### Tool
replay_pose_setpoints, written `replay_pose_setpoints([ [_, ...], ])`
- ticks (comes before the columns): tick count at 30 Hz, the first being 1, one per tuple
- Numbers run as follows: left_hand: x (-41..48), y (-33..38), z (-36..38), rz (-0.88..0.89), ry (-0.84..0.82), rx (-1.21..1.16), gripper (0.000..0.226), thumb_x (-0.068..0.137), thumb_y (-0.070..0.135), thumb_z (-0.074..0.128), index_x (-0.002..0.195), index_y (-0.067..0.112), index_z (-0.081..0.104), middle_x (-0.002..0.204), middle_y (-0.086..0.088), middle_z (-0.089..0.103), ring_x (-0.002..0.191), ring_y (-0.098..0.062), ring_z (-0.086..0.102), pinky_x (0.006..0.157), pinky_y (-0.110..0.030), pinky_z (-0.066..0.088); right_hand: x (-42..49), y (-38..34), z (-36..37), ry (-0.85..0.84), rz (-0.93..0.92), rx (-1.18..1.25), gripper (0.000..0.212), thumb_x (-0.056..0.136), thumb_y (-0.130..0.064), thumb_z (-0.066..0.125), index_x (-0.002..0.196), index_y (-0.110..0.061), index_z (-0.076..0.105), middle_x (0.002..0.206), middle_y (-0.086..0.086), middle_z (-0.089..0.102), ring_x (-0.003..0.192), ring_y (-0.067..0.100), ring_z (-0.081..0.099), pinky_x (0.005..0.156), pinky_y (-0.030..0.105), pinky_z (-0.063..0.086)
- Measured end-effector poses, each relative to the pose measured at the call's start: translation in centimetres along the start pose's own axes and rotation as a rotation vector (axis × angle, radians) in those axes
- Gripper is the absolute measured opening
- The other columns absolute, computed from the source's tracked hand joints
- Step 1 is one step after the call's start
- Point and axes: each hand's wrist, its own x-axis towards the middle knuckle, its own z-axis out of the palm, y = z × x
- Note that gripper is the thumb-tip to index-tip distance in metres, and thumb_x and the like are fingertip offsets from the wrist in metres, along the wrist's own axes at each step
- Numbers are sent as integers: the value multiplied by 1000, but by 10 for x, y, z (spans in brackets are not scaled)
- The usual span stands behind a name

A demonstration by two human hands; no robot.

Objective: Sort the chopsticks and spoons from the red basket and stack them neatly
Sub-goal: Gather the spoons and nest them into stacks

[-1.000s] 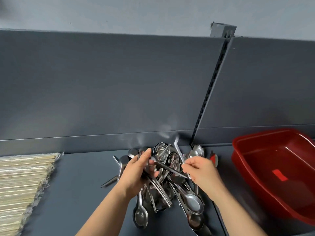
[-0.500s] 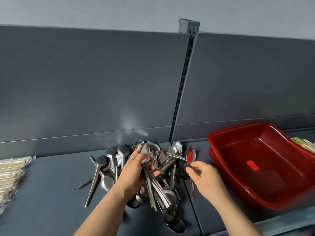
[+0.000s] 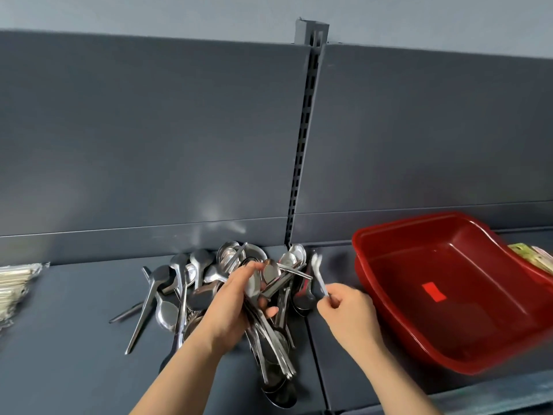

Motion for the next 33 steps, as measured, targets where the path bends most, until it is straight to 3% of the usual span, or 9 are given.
replay_pose_setpoints([
  [4,1,0,4,6,-72,-12,44,77,48,73,105,15,67,88,-11,66,72,-24,63,72,-42,55,-8,-17,-9,-107,-196,107,12,79,-14,64,77,-22,73,63,-5,50,58,16,50,59,32,44],
  [9,1,0,9,100,-8,-8,38,69,34,84,98,15,69,83,-12,67,75,-29,68,64,-38,55,-7,-32,-7,-304,-356,200,17,87,-12,63,95,-15,78,74,2,61,69,14,57,67,27,47],
  [11,3,0,7,132,42,-24,33,72,27,79,100,14,67,83,-11,64,70,-28,66,62,-39,55,-3,-31,-5,-383,-340,223,18,90,-24,63,90,-15,78,76,2,62,73,10,58,71,25,48],
  [14,6,4,0,150,110,-85,16,80,25,70,92,16,68,74,-8,60,56,-20,57,62,-42,55,18,-22,-1,-202,-245,155,27,93,-31,59,88,-9,72,83,2,62,74,13,59,76,39,50],
  [16,8,7,-5,160,158,-50,17,86,29,68,94,14,67,67,-4,58,50,-15,51,59,-40,56,35,-17,0,-108,-163,-3,22,93,-30,61,109,-19,70,98,-2,63,83,16,62,78,35,50],
  [18,10,11,-12,162,191,-12,22,88,33,67,97,12,65,65,-2,56,48,-15,50,59,-39,57,46,-16,6,-178,-111,-176,29,91,-34,61,119,-27,65,103,-3,63,92,20,63,75,30,47],
  [22,12,15,-18,152,187,1,21,89,34,66,95,13,65,71,-6,52,49,-19,52,61,-40,55,56,-18,19,-229,-129,-125,13,92,-25,59,95,-24,72,83,0,68,82,27,62,75,37,52],
  [27,16,17,-20,129,149,-23,29,81,33,72,98,11,64,72,-6,54,57,-19,54,68,-44,57,53,-16,17,30,-285,16,22,96,-16,58,88,0,71,72,11,59,64,30,58,62,47,48],
  [33,24,20,-11,125,53,-75,35,66,30,85,92,15,67,77,-8,59,70,-27,62,66,-41,56,31,-22,0,109,-325,284,15,90,-5,65,97,-10,77,70,-3,61,62,11,57,58,19,43],
])
